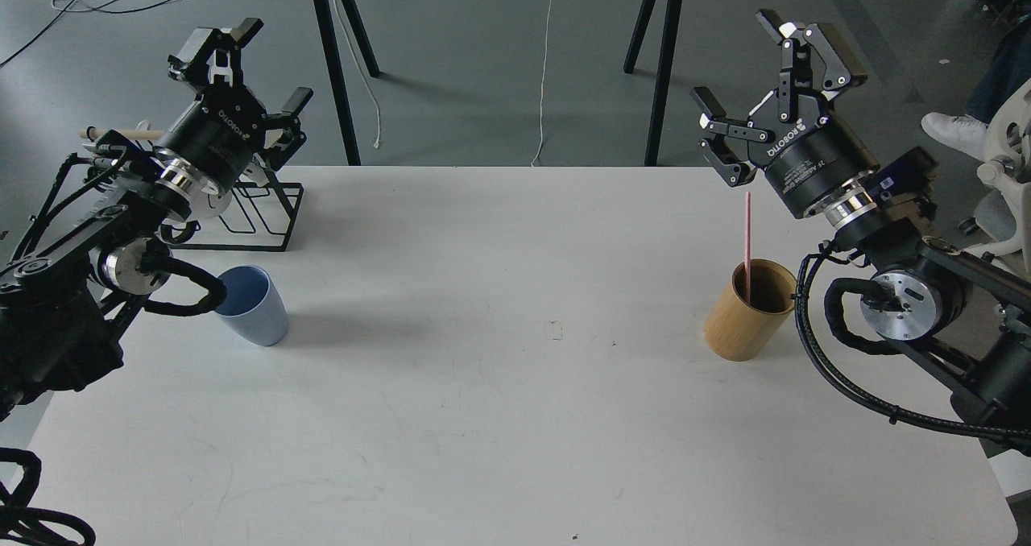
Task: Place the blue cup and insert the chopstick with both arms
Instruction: 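Raise the left arm up and away from the blue cup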
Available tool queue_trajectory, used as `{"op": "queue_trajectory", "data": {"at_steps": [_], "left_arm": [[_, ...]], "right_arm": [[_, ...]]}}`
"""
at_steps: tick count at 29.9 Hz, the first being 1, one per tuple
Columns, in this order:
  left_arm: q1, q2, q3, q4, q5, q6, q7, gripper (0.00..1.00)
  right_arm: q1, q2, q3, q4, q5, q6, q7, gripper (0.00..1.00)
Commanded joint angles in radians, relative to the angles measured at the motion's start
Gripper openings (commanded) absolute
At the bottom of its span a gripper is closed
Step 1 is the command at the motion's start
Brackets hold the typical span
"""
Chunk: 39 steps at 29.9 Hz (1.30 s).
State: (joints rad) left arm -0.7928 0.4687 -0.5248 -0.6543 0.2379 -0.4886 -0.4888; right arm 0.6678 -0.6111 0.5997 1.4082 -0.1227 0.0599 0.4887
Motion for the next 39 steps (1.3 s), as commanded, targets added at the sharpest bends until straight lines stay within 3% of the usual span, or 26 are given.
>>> {"op": "queue_trajectory", "data": {"at_steps": [1, 19, 27, 33, 39], "left_arm": [[0.004, 0.002, 0.000, -0.008, 0.000, 0.000, 0.000, 0.99], [-0.010, 0.054, -0.014, -0.014, 0.007, 0.000, 0.000, 0.99], [-0.046, 0.273, -0.027, -0.214, 0.029, 0.000, 0.000, 0.99], [-0.100, 0.534, -0.006, -0.418, 0.277, 0.000, 0.000, 0.99], [-0.174, 0.715, 0.202, -0.556, 0.683, 0.000, 0.000, 0.99]], "right_arm": [[-0.001, 0.002, -0.001, -0.002, 0.000, 0.000, 0.000, 0.96], [-0.002, -0.019, -0.006, 0.003, 0.002, -0.003, 0.000, 0.96], [-0.002, -0.041, 0.008, 0.006, -0.001, 0.001, 0.000, 0.96], [-0.004, -0.041, 0.003, 0.002, -0.005, 0.001, 0.000, 0.97], [-0.010, -0.044, 0.003, -0.003, -0.006, 0.001, 0.000, 0.97]]}}
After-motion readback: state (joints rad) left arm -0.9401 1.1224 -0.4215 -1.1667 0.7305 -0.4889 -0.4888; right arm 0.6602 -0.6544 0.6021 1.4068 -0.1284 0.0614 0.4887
